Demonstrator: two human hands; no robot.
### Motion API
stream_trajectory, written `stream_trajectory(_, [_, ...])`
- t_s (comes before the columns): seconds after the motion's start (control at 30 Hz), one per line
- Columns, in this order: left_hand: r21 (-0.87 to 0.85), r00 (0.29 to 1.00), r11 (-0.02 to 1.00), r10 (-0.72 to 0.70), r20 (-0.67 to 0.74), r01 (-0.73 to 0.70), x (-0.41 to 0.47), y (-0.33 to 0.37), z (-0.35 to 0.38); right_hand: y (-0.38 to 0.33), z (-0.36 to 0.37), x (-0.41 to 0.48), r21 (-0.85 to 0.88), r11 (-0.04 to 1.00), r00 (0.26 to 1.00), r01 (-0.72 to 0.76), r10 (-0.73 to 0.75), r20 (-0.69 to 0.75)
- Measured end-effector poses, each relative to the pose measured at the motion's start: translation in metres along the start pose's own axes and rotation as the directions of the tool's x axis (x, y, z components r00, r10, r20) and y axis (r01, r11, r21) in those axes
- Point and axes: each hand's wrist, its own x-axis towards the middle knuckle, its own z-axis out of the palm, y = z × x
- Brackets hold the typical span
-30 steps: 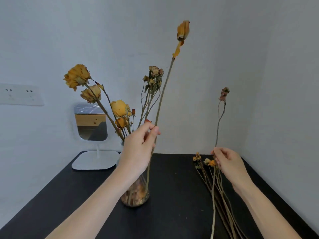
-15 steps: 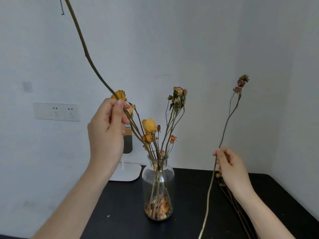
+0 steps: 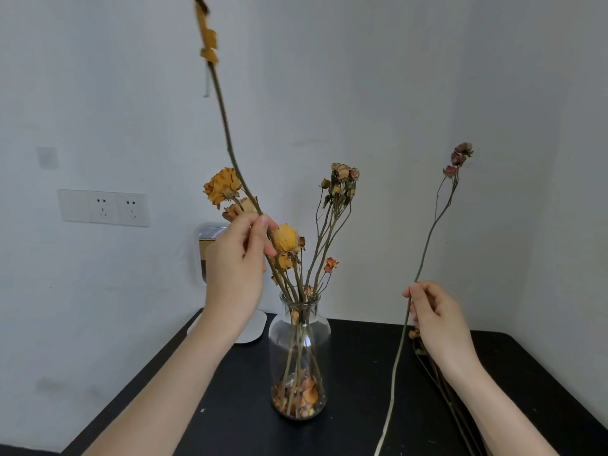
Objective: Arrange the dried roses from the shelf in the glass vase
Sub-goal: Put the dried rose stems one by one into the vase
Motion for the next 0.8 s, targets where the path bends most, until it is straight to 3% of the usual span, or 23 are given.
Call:
stream_trajectory(0.33, [0.296,0.987,0.955,-0.054,0.153,0.006,-0.001,-0.02,0.021,0.007,0.009,-0.003,-0.011,1.0,1.0,-0.008,0.008,0.028])
stream_trajectory(0.67, [0.103,0.998,0.994,0.049,-0.04,-0.045,0.012,0.0,0.023,0.01,0.017,-0.003,-0.017,1.0,0.999,-0.014,0.015,0.044])
stream_trajectory(0.8, [0.16,0.995,0.987,-0.026,0.099,0.009,0.01,-0.01,0.022,0.011,0.018,-0.004,-0.017,1.0,0.999,-0.015,0.016,0.048])
